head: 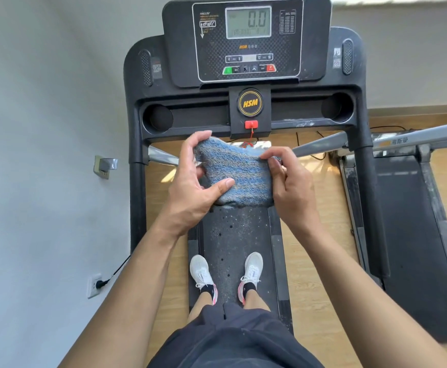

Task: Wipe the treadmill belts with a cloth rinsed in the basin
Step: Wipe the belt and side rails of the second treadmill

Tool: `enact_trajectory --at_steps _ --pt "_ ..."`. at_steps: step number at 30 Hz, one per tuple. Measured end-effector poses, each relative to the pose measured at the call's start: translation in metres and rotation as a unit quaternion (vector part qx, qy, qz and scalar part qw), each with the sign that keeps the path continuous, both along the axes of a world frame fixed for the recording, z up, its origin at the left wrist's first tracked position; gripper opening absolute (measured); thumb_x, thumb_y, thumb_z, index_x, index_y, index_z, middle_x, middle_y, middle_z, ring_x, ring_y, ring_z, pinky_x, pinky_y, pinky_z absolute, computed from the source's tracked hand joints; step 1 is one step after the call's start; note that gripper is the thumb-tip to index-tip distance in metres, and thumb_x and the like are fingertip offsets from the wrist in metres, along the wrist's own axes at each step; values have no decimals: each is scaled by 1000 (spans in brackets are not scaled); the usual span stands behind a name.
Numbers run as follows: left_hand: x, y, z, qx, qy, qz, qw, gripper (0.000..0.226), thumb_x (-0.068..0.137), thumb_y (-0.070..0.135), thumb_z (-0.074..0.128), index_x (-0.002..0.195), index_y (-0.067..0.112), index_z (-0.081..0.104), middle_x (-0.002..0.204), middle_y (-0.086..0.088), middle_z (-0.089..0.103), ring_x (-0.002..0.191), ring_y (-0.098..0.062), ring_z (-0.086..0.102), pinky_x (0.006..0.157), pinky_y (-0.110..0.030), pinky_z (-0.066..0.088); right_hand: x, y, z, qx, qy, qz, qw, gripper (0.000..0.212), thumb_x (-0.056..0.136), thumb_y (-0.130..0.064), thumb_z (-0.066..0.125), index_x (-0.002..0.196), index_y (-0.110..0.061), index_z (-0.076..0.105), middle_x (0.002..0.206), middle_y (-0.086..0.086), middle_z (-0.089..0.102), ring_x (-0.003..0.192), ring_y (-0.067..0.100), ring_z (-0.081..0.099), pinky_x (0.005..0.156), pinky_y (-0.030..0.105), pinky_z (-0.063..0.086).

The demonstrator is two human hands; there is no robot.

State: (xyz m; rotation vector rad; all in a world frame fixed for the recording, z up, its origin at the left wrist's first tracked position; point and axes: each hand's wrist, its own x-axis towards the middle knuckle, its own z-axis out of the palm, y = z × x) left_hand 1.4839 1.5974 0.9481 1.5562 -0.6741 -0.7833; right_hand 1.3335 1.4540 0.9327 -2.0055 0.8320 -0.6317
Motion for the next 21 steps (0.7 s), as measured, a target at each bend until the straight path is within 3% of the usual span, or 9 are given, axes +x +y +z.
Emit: enact_trajectory --at_steps 3,5,7,9,12,18,21 --pt "7 0 5 -7 21 3 1000 82 84 -3 81 148 28 40 128 26 57 104 -13 65 93 -47 61 -4 -3 2 -80 10 66 995 19 107 -3 50 112 -7 67 103 -2 66 92 8 59 82 22 46" --pt "11 0 7 -11 36 5 999 81 85 -7 79 148 26 40 127 22 59 104 -9 65 94 -41 59 -5 -4 3 -113 18 93 989 21 107 -9 49 115 -7 68 106 5 65 95 18 61 84 28 48" --pt "13 0 9 -19 54 6 998 81 86 -10 77 149 22 39 128 14 59 106 -7 65 95 -37 57 -7 -5 5 -126 17 107 986 23 107 -12 50 117 -7 69 107 5 65 95 19 62 84 26 48" --pt "12 1 10 -17 68 6 998 80 86 -13 75 149 20 38 121 19 64 104 -4 67 93 -35 58 -9 -7 9 -90 7 110 990 20 106 -6 53 118 -7 70 111 2 68 100 12 63 86 19 46" --pt "10 4 8 -11 73 -5 997 79 86 -12 76 149 20 40 120 22 66 105 -6 67 92 -36 59 -11 -9 15 57 -24 80 995 22 105 1 56 117 -10 71 111 -4 71 91 0 64 76 13 46" --pt "4 8 8 -18 79 25 996 63 81 9 81 138 12 55 120 16 70 107 -11 70 95 -32 59 -15 -11 25 217 -105 17 970 26 101 0 64 115 -20 73 106 0 70 84 14 66 71 33 50" --pt "4 10 2 -7 66 30 997 50 81 12 82 127 11 63 120 5 71 110 -13 69 98 -30 57 -21 -9 28 219 -103 10 970 25 99 1 67 118 -15 72 102 7 71 76 9 64 68 27 50"
